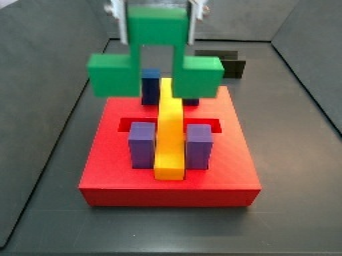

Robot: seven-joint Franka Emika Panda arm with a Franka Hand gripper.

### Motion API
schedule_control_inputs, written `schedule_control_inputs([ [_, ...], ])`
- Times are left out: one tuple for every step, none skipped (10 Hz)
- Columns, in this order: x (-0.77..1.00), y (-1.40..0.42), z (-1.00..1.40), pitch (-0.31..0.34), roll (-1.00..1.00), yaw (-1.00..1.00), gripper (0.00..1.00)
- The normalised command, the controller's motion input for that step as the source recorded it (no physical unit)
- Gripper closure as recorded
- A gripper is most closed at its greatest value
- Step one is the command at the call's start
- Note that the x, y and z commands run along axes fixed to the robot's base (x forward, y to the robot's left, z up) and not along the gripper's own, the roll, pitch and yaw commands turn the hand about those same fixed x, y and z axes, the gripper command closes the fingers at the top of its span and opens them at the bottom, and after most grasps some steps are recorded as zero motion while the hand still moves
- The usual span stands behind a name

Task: Pick up the green object. Move up. Place the green object on the fixture. Regrasp the green object. Move to above the board. Insert the green object.
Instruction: Insert the green object.

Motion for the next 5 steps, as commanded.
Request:
schedule_control_inputs([
  [0.43,0.00,-0.24,0.000,-0.17,0.00,1.00],
  [0.39,0.00,-0.21,0.000,-0.12,0.00,1.00],
  [0.00,0.02,-0.06,0.000,0.09,0.09,1.00],
  [-0.08,0.03,-0.12,0.000,0.21,0.10,1.00],
  [0.00,0.04,-0.16,0.000,0.21,0.10,1.00],
])
